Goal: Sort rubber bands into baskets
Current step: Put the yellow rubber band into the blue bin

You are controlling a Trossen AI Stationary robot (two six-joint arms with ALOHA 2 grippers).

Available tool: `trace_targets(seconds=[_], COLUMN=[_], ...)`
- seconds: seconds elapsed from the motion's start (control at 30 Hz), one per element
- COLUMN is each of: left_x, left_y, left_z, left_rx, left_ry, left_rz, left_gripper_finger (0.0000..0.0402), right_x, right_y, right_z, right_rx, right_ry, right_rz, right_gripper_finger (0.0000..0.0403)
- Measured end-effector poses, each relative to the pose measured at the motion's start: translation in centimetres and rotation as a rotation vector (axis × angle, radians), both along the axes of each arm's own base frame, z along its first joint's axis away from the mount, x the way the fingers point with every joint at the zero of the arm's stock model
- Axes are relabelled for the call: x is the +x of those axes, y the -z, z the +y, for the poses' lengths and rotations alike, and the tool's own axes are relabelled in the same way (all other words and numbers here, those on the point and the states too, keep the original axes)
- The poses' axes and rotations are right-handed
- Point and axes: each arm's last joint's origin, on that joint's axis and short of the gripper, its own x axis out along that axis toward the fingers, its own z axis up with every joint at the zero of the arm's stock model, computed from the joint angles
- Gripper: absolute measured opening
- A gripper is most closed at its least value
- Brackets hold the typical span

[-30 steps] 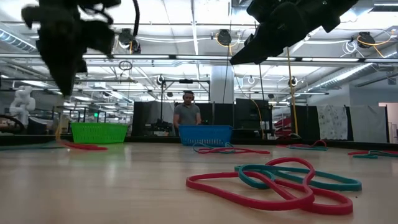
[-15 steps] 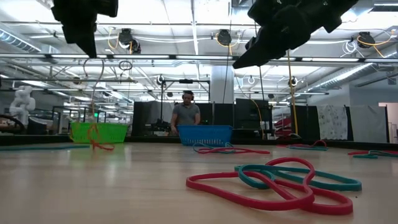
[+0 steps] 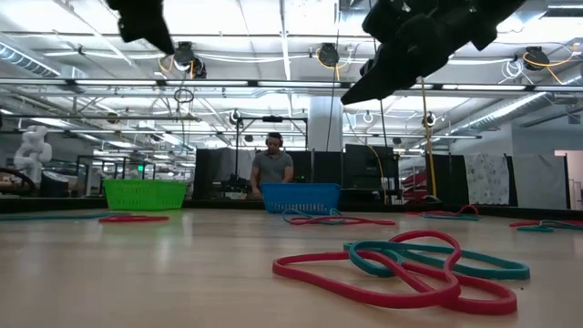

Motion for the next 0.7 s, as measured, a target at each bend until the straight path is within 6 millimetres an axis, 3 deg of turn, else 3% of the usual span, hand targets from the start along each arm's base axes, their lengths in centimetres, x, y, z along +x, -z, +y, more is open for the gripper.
trace_targets(seconds=[0.17, 0.33, 0.53, 0.7], left_x=[1.7, 4.6, 8.1, 9.6], left_y=[0.1, 0.7, 2.4, 3.2], left_z=[1.6, 4.4, 9.5, 14.3], left_rx=[0.08, 0.155, 0.204, 0.234], left_ry=[0.026, 0.133, 0.23, 0.259], left_rz=[-0.04, -0.087, -0.181, -0.331], left_gripper_finger=[0.0, 0.0, 0.0, 0.0], right_x=[-0.2, -0.5, -1.2, -2.2], right_y=[0.0, 0.0, 0.0, 0.0], right_z=[-1.7, -3.7, -6.4, -8.9], right_rx=[0.017, 0.061, 0.05, 0.053], right_ry=[0.003, 0.003, 0.097, 0.192], right_rz=[-0.002, -0.01, -0.012, -0.015], right_gripper_finger=[0.007, 0.007, 0.007, 0.007])
